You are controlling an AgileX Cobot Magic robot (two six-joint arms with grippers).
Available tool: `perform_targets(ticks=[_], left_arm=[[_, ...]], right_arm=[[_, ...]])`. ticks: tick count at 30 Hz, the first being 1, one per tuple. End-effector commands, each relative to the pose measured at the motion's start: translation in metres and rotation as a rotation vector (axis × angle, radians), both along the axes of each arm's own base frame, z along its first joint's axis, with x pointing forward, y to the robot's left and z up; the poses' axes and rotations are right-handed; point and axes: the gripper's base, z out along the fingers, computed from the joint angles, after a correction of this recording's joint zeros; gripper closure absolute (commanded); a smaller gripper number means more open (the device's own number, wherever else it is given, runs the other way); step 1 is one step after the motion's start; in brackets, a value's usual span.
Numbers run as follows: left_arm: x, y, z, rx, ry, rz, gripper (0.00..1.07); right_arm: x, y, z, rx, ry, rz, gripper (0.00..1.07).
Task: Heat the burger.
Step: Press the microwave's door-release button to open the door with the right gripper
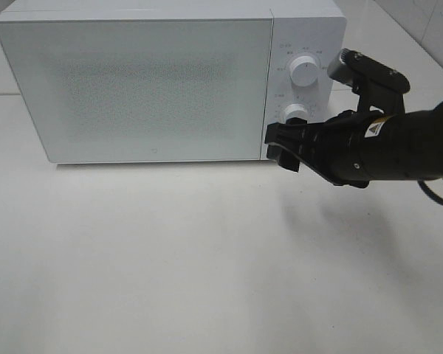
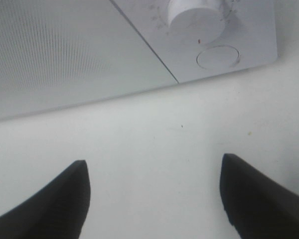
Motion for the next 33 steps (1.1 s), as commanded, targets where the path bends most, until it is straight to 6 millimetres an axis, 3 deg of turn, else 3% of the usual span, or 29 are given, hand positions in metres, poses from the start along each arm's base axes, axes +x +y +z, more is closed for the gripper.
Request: perform_targets(ticks=[1,7,14,18,20,21,27,28,30,33], left_arm=[[-0.003,-0.001,0.0,-0.001,-0.017,-0.002,0.09],[-0.003,-0.001,0.0,-0.001,-0.017,-0.002,0.09],[-0.003,-0.001,0.0,-0.001,-0.017,-0.002,0.09],[-0.003,-0.001,0.0,-0.001,-0.017,-0.002,0.09],[-0.003,-0.001,0.0,-0.001,-0.017,-0.002,0.09],[-0.003,-0.001,0.0,-0.001,-0.017,-0.002,0.09],[-0.003,-0.001,0.0,-0.001,-0.017,-0.002,0.09],[-0.003,-0.001,0.0,-0.001,-0.017,-0.002,0.09],[-0.003,-0.001,0.0,-0.001,-0.017,-0.002,0.09],[-0.003,-0.001,0.0,-0.001,-0.017,-0.002,0.09]], right_arm=[[-0.006,-0.005,0.018,-0.163,0.098,0.247,0.35],[-0.022,-0.007,0.038,-0.301,0.238,0.486,0.35],[-0.045,-0.02,0.064,-0.375,0.278,0.56,0.35],[-0.072,-0.033,0.095,-0.361,0.226,0.563,0.35],[-0.076,-0.035,0.099,-0.358,0.208,0.563,0.35],[-0.088,-0.04,0.111,-0.351,0.17,0.562,0.35],[-0.12,-0.055,0.136,-0.34,0.078,0.564,0.35],[-0.12,-0.055,0.136,-0.34,0.078,0.564,0.35],[-0.138,-0.065,0.145,-0.341,0.013,0.552,0.35],[-0.155,-0.076,0.14,-0.353,-0.035,0.539,0.35]])
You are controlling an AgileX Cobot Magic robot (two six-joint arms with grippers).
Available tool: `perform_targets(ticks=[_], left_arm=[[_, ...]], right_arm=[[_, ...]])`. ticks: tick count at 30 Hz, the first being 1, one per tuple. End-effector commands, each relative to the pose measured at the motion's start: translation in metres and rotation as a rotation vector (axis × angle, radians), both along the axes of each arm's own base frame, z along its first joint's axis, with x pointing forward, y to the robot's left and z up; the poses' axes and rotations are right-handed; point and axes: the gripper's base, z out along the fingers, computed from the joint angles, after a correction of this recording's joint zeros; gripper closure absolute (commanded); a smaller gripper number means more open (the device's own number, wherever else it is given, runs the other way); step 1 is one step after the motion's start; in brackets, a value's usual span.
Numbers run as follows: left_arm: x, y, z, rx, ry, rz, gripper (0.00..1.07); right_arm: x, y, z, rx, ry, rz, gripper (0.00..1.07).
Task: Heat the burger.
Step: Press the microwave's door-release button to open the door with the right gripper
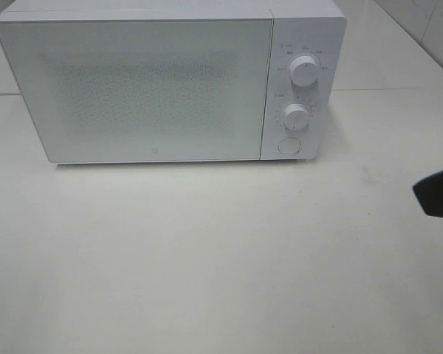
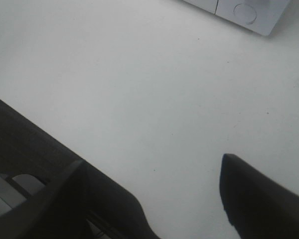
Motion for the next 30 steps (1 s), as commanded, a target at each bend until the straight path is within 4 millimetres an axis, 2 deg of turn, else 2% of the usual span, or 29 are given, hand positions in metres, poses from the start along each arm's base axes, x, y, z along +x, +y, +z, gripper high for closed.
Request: perform_targets(ticks=[1,2,3,5,12,13,17,23,26,28,30], left_arm=[[-0.003,-0.001,0.0,-0.001,-0.017,-0.002,0.09],[-0.003,-0.001,0.0,-0.001,-0.017,-0.002,0.09],[-0.003,-0.001,0.0,-0.001,-0.017,-0.002,0.09],[-0.003,-0.001,0.0,-0.001,-0.017,-0.002,0.09],[-0.003,-0.001,0.0,-0.001,-0.017,-0.002,0.09],[-0.003,-0.001,0.0,-0.001,-0.017,-0.002,0.09],[-0.003,-0.001,0.0,-0.001,-0.017,-0.002,0.09],[-0.003,-0.001,0.0,-0.001,-0.017,-0.002,0.09],[-0.003,-0.001,0.0,-0.001,-0.017,-0.002,0.09],[-0.003,-0.001,0.0,-0.001,-0.017,-0.002,0.09],[-0.003,-0.001,0.0,-0.001,-0.017,-0.002,0.09]], right_arm=[[-0.015,-0.01,-0.004,-0.007,-0.033,-0.011,0.35],[-0.025,-0.017,-0.01,-0.004,-0.055,-0.031,0.35],[-0.025,-0.017,-0.01,-0.004,-0.055,-0.031,0.35],[-0.039,-0.03,-0.016,0.025,-0.08,-0.118,0.35],[-0.066,-0.051,-0.018,0.039,-0.222,-0.294,0.35],[-0.075,-0.055,-0.02,0.042,-0.274,-0.331,0.35],[-0.091,-0.06,-0.028,0.068,-0.34,-0.403,0.35],[-0.111,-0.062,-0.028,0.099,-0.448,-0.437,0.35],[-0.113,-0.062,-0.03,0.1,-0.448,-0.436,0.35],[-0.121,-0.063,-0.041,0.087,-0.43,-0.434,0.35],[-0.123,-0.063,-0.041,0.093,-0.447,-0.437,0.35]])
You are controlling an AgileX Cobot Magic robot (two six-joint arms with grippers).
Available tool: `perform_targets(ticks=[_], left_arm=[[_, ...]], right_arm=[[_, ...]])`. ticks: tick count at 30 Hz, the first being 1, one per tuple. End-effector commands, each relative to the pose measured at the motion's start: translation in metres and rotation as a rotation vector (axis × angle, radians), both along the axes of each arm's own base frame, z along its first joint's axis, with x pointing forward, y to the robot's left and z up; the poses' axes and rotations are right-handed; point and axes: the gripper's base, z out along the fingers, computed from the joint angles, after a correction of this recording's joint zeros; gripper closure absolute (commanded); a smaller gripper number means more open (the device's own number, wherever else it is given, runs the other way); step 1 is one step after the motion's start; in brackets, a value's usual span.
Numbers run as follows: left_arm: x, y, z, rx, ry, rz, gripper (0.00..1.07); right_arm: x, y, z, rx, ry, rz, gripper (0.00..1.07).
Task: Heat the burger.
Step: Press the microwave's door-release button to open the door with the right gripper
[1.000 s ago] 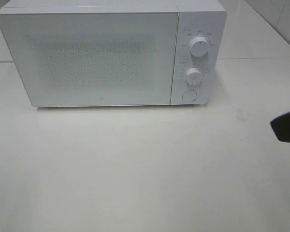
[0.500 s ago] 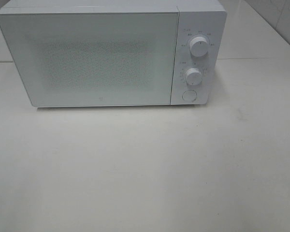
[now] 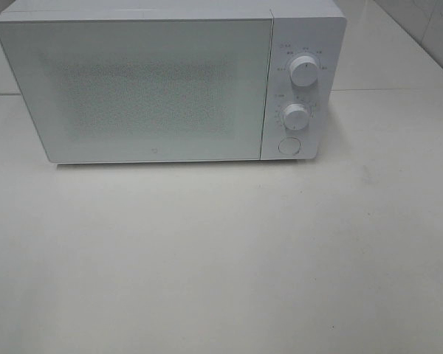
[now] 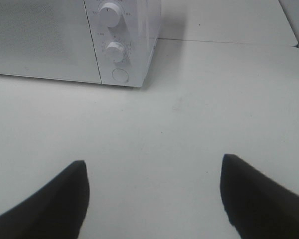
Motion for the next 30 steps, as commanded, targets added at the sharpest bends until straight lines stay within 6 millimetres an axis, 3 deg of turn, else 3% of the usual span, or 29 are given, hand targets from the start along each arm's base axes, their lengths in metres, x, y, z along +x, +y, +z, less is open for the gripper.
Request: perform_targets(ticks=[1,25,30], left_arm=[[-0.003,-0.001,0.0,-0.002,-0.017,-0.002,0.09],[-0.003,-0.001,0.0,-0.002,-0.016,-0.002,0.09],[-0.003,-0.001,0.0,-0.002,-0.016,-0.002,0.09]], right_arm=[[-0.005,-0.001,-0.005,-0.005,-0.007,-0.017,0.35],[-0.005,-0.002,-0.005,-0.005,-0.006,-0.026,0.36],[0.004,-0.002,0.01,0.002,-0.054,-0.031,0.36]])
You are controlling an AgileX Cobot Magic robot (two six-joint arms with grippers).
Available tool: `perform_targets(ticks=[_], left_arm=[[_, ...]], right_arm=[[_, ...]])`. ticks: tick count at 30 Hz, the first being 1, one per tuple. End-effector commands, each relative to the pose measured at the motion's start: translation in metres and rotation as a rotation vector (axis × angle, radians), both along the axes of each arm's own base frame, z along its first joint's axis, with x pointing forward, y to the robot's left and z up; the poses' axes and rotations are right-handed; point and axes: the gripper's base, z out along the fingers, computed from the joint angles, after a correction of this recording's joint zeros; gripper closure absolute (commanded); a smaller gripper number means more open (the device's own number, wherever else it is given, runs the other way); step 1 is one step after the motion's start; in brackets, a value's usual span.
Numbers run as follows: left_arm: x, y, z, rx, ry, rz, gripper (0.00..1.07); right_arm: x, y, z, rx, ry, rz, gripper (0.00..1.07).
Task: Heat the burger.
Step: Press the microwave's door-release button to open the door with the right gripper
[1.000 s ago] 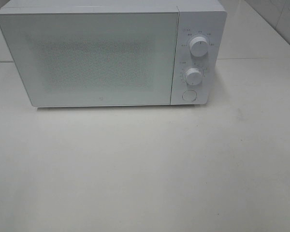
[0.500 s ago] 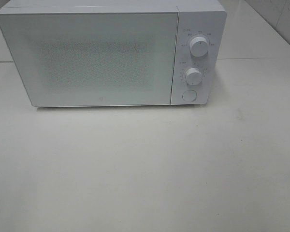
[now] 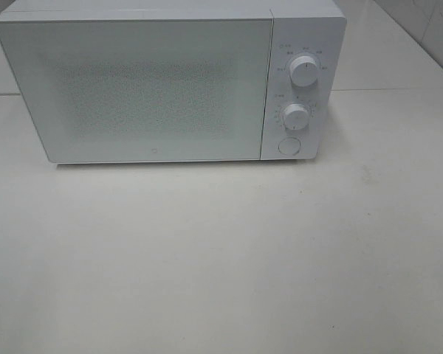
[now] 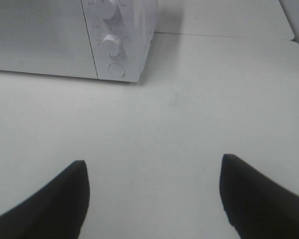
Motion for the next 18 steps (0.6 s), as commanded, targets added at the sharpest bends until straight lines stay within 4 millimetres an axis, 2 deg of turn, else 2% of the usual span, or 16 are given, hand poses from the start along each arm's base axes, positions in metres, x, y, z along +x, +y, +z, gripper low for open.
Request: perform_targets(ticks=[1,7,8,9,14,18], left_arm=[[-0.003,-0.001,0.0,-0.002,-0.016,-0.002,0.09],[-0.003,-0.001,0.0,-0.002,-0.016,-0.002,0.09],[-0.003,-0.001,0.0,-0.002,-0.016,-0.002,0.09],[-0.003,-0.001,0.0,-0.002,-0.016,-0.002,0.09],[-0.003,-0.001,0.0,-0.002,-0.016,-0.002,0.09],[-0.003,-0.001,0.0,-0.002,-0.016,-0.002,0.09]], right_arm=[[0.004,-0.001,0.011,0.006,-0.054,-0.019,0.36],[0.029,0.001,0.023,0.009,-0.101,-0.028,0.36],[0.038,0.001,0.025,0.009,-0.092,-0.03,0.36],[0.038,0.001,0.025,0.009,-0.092,-0.03,0.36],[0.068,0.003,0.027,0.008,-0.056,-0.036,0.36],[0.083,0.004,0.028,0.008,-0.048,-0.04,0.36]])
